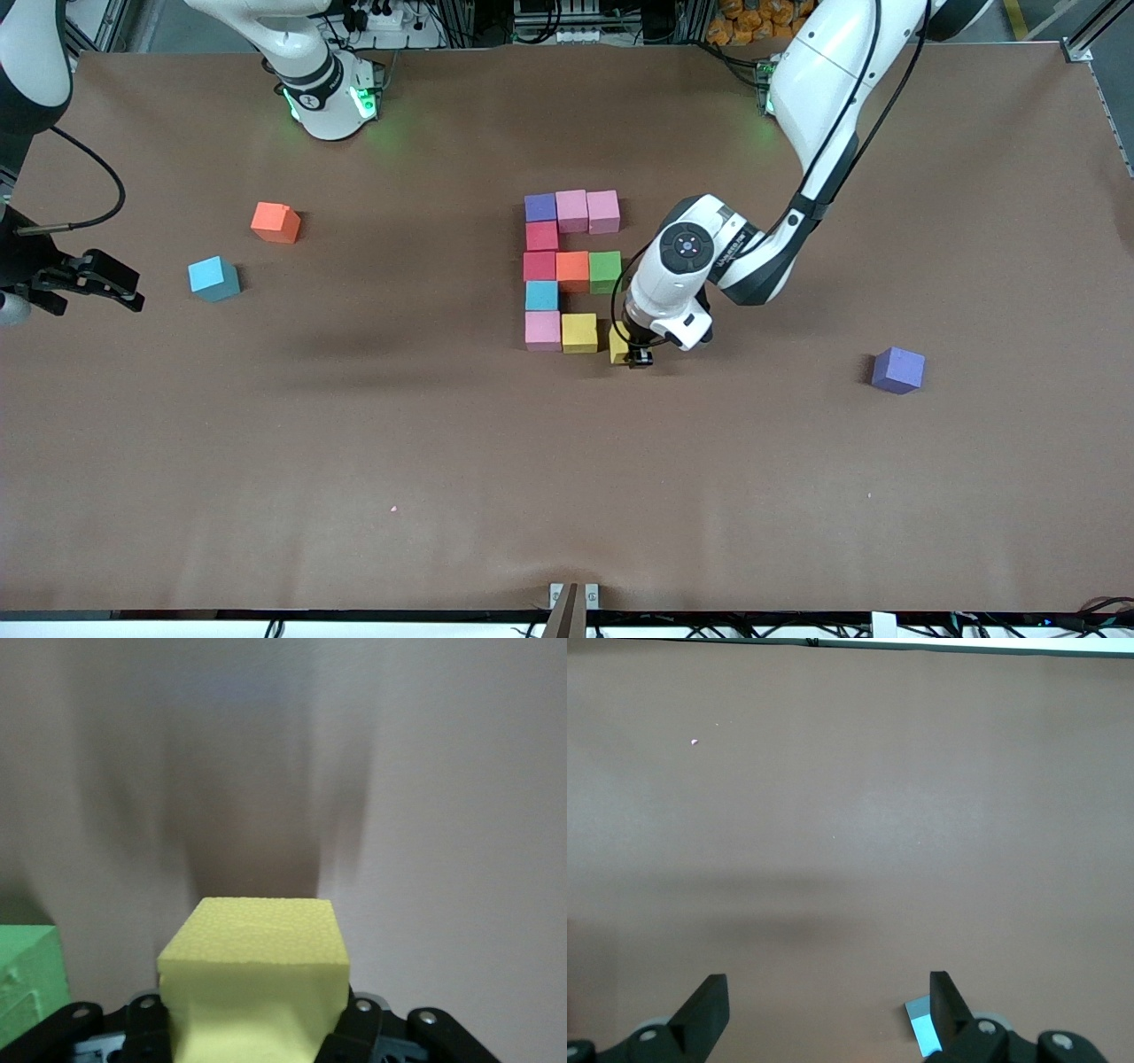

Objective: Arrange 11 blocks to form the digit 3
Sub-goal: 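Set the second yellow block beside the first with the left gripper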

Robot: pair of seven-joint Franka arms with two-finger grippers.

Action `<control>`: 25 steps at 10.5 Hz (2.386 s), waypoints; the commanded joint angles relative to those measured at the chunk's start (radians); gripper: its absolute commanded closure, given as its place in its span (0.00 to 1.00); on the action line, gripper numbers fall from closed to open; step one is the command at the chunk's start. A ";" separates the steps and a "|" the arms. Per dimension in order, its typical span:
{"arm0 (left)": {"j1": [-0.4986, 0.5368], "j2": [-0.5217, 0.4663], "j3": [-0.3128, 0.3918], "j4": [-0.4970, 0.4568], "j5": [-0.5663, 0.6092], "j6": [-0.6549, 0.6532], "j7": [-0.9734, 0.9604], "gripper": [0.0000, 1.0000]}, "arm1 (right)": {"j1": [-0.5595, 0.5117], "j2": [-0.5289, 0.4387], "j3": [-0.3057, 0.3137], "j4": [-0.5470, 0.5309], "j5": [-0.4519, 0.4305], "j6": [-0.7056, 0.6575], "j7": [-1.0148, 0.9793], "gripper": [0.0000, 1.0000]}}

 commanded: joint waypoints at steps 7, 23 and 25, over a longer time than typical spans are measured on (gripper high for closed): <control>-0.072 0.044 0.038 0.046 0.034 -0.020 -0.052 0.90 | -0.004 -0.021 0.011 -0.015 0.010 0.003 0.011 0.00; -0.080 0.050 0.038 0.066 0.084 -0.035 -0.053 0.00 | -0.006 -0.021 0.011 -0.015 0.011 0.001 0.011 0.00; -0.080 0.040 0.036 0.063 0.084 -0.035 -0.053 0.00 | -0.006 -0.021 0.011 -0.015 0.011 0.001 0.011 0.00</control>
